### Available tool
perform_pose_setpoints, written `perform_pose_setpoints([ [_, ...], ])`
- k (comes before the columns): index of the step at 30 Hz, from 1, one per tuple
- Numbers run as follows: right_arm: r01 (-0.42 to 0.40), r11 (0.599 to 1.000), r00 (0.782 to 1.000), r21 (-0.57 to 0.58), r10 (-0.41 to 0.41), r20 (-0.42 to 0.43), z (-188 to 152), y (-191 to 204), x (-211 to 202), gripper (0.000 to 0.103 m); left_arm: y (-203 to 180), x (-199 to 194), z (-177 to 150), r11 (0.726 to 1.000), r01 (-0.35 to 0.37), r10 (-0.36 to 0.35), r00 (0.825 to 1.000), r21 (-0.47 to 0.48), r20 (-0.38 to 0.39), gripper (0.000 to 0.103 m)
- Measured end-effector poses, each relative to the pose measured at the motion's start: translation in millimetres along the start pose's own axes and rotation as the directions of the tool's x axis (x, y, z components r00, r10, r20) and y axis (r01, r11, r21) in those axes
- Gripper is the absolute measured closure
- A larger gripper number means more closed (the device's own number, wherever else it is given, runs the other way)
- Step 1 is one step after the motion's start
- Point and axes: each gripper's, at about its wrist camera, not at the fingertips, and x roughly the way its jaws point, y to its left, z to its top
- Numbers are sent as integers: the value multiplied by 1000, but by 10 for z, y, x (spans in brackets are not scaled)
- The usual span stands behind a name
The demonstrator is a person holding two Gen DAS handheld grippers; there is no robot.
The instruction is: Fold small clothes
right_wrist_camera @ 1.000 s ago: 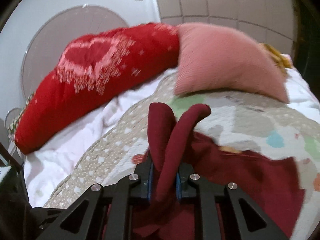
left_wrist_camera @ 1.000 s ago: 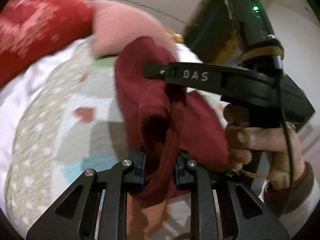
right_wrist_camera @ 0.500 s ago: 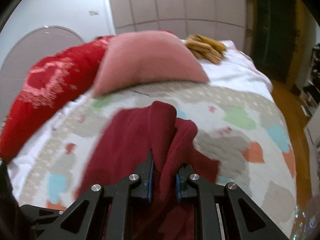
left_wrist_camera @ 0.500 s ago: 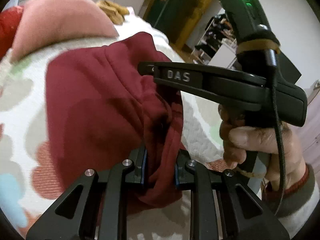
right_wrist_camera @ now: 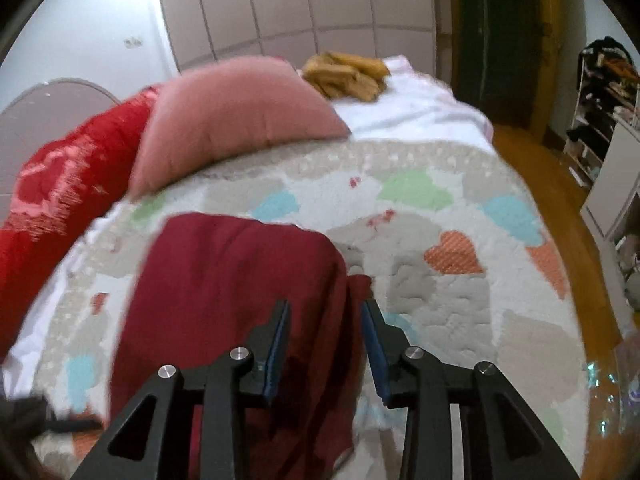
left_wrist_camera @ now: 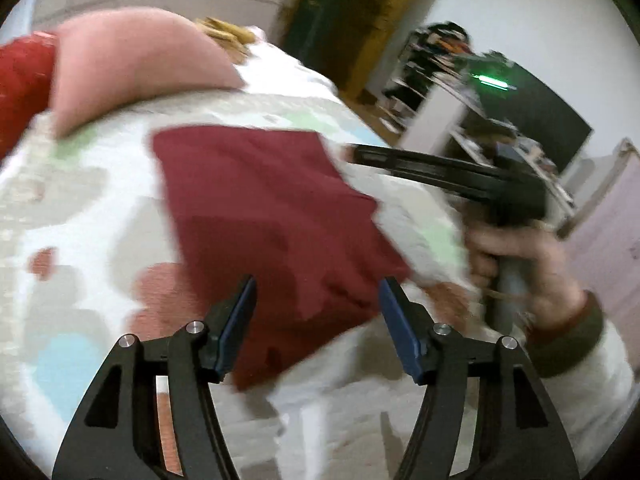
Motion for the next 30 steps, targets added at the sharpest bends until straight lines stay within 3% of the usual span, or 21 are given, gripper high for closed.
perform_pose_setpoints([
  [2, -53, 998, 998, -22, 53, 41, -55, 115, -210, 69, 192, 26, 41, 996, -78, 78, 997, -43, 9, 40],
  [6, -165, 980, 986, -109, 166, 1, -255, 480, -250, 69, 371, 249, 46, 988, -91, 87, 996, -127, -35, 40],
  [8, -138, 977, 990, -164, 135, -27, -386, 594, -160, 70, 329, 406, -33, 987, -113, 105, 992, -110, -75, 40],
  [10, -47, 978, 998, -203, 37, -53, -552, 587, -54, 77, 273, 530, -138, 989, -118, 107, 988, -94, -111, 40],
  [13, -48, 995, 997, -92, 41, -70, -738, 267, 1, 85, 244, 610, -261, 988, -126, 114, 985, -89, -129, 39],
  [19, -81, 997, 995, 13, 81, -61, -851, -42, -185, 85, 243, 439, -204, 984, -135, 124, 988, -119, -94, 40],
  [24, -163, 984, 986, 74, 159, 54, -763, -34, -424, 82, 293, 391, -96, 979, -134, 128, 991, -151, -50, 39],
  [25, -170, 982, 985, 77, 166, 54, -740, -9, -390, 79, 307, 436, -81, 978, -135, 127, 990, -161, -59, 39],
  [28, -120, 991, 993, 67, 120, -2, -737, 81, -118, 48, 364, 581, -66, 975, -125, 115, 991, -181, -67, 39],
  [30, -80, 993, 996, 88, 83, -36, -776, 35, 86, 41, 435, 635, -72, 973, -108, 96, 993, -205, -68, 32],
])
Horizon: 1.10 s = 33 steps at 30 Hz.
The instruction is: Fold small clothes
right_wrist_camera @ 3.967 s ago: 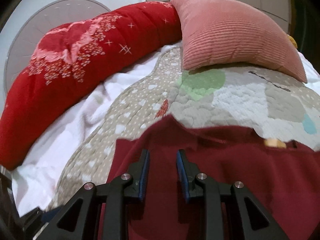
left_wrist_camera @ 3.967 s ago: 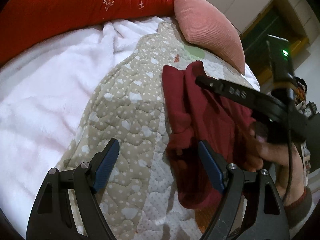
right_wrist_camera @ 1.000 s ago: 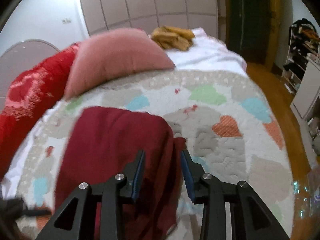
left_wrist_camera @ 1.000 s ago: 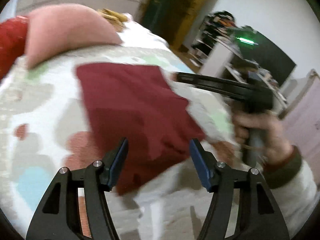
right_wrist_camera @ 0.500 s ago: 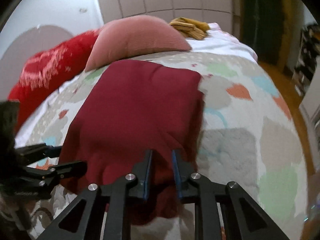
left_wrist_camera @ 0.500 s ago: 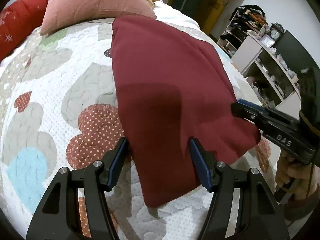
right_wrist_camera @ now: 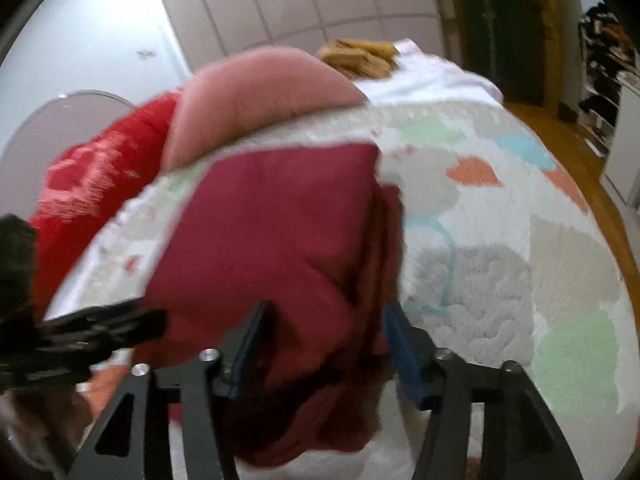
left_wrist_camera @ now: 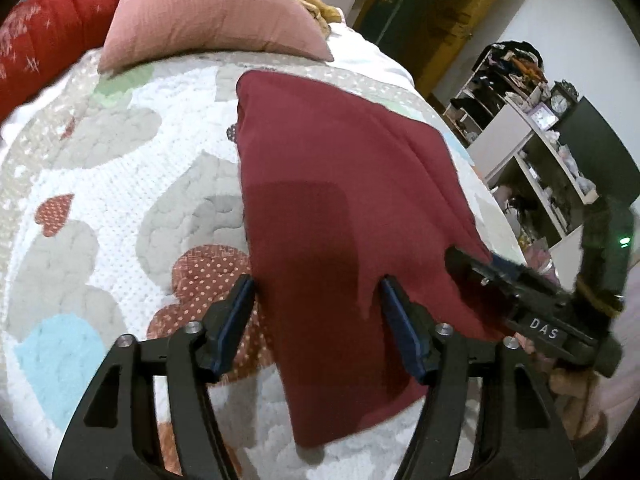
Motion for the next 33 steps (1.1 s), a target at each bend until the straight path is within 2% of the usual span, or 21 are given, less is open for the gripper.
perform_pose_setpoints([
  [2, -12, 997, 1000, 74, 12, 9, -25, -149, 92, 15, 79, 67, 12, 998, 38, -38, 999, -40, 0, 21],
  [5, -87, 984, 996, 155, 82, 39, -42, -340, 187, 11, 157, 215, 54, 992, 86, -89, 996, -91, -23, 15],
  [9, -189, 969, 982, 161, 182, 53, 13, -380, 308, 10, 75, 309, 118, 994, 91, -92, 996, -69, -12, 6],
  [10, -205, 965, 979, 166, 199, 49, 35, -377, 338, 13, 49, 337, 131, 994, 90, -91, 996, -61, -11, 6],
  [11, -218, 961, 976, 169, 213, 46, 51, -367, 361, 28, 29, 352, 142, 994, 90, -90, 996, -59, -11, 6],
  [12, -257, 950, 966, 176, 253, 43, 62, -348, 390, 40, 17, 361, 151, 994, 89, -90, 996, -57, -15, 7],
  [13, -273, 943, 962, 189, 270, 43, 69, -334, 403, 45, 6, 349, 159, 993, 102, -104, 994, -52, -22, 17],
  [16, -217, 964, 976, 154, 210, 64, 79, -203, 292, 59, -55, 219, 165, 996, 90, -90, 996, -21, -27, 38],
  [17, -208, 968, 977, 141, 199, 73, 75, -150, 222, 61, -66, 147, 156, 996, 91, -91, 995, -4, -27, 43],
  [24, -283, 951, 958, 124, 274, 81, -96, 197, -269, 62, 7, -503, -112, 994, 105, -105, 994, 2, -8, 45],
  [28, -328, 937, 944, 120, 321, 72, -326, 401, -452, 63, 22, -823, -438, 998, 63, -63, 998, 20, 4, 45],
  [33, -345, 933, 939, 102, 343, 36, -663, 614, -549, 63, 107, -967, -819, 999, 33, -32, 999, 7, -3, 45],
])
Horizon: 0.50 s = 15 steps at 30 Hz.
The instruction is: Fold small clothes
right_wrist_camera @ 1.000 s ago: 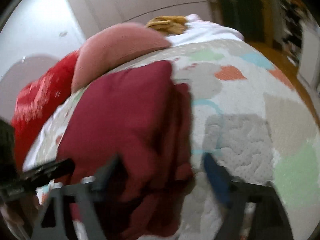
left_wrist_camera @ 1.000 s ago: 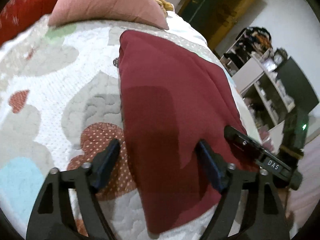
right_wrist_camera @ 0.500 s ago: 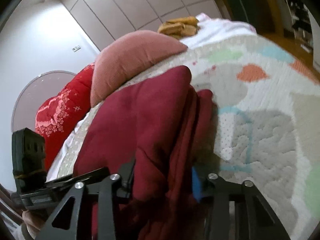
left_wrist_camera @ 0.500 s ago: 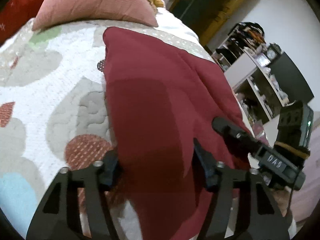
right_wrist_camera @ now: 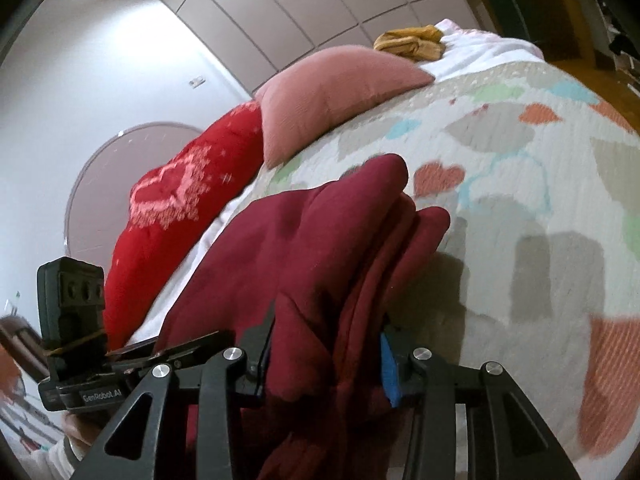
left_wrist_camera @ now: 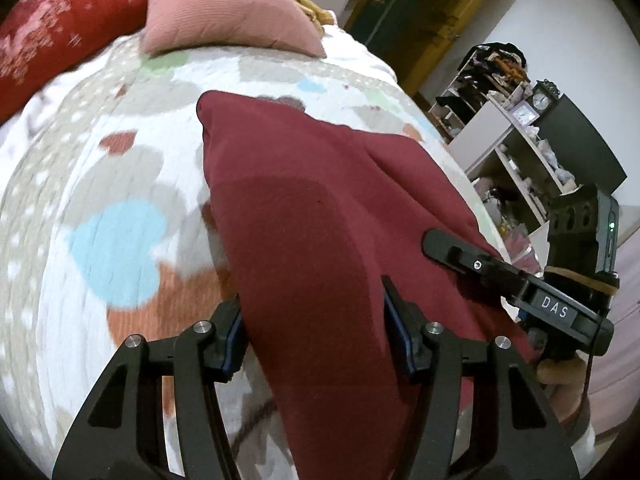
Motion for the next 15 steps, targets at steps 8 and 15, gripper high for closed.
perform_pose_setpoints([
  [8, 140, 988, 988, -72, -144, -61, -294, 26, 157, 53, 29, 146, -305, 998, -60, 60, 998, -3, -5, 38],
  [15, 251, 957, 968, -148, -249, 29, -316, 257, -230, 49, -5, 18, -314, 994, -110, 110, 994, 14, 0, 34],
])
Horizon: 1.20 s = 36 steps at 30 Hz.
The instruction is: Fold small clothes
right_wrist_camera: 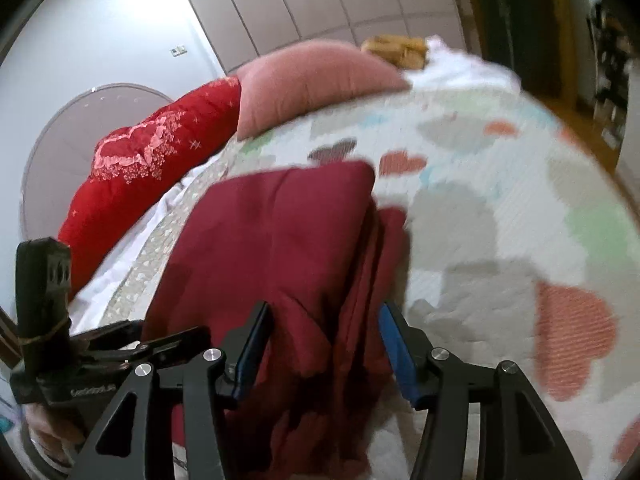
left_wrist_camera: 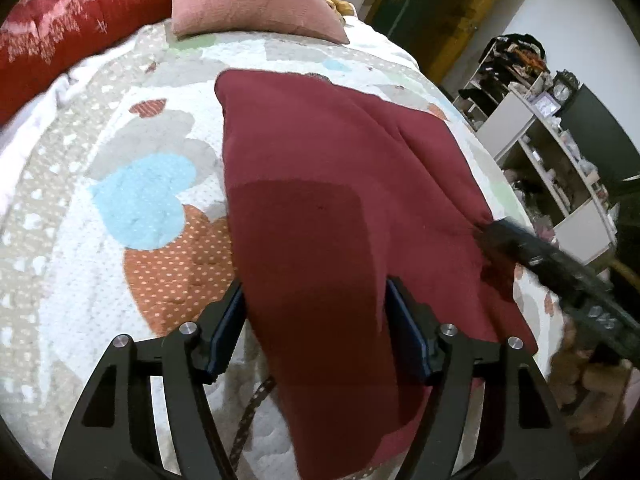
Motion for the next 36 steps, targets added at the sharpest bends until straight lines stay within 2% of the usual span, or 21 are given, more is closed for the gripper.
perform_pose_setpoints([
  [3, -4, 999, 998, -49, 7, 64, 49, 139, -224, 49, -25, -114, -7, 999, -45, 44, 998, 25, 38, 34],
  [8, -43, 993, 996, -114, 52, 76, 140, 378, -219, 52, -6, -201, 50, 993, -107, 102, 991, 51, 83, 34],
  [10, -25, 989, 997, -146, 35, 63, 157, 460, -114, 56, 31, -192, 86, 992, -113, 109, 990, 46, 87, 34],
  [13, 17, 988, 999, -152, -11, 37, 158, 484, 56, 57, 61, -128, 142, 992, -123, 119, 989, 42, 86, 34],
  [18, 107, 986, 992, -129, -114, -50, 102, 253, 479, 57, 45, 39, 199, 992, -124, 121, 990, 36, 67, 31],
  [24, 104, 985, 993, -135, -109, -32, 90, 262, 261, 57, 13, 69, 185, 989, -141, 138, 988, 41, 74, 31],
  [29, 78, 983, 997, -168, -79, 2, -115, 419, -83, 57, 19, 8, 127, 989, -143, 140, 986, 27, 89, 31],
  [33, 140, 976, 986, -165, -152, -67, -399, 369, 81, 56, -9, -71, 62, 986, -163, 158, 979, 27, 128, 31],
  [36, 150, 979, 987, -141, -157, -39, -498, 325, 120, 56, -34, -146, 8, 984, -178, 172, 975, 30, 141, 31],
])
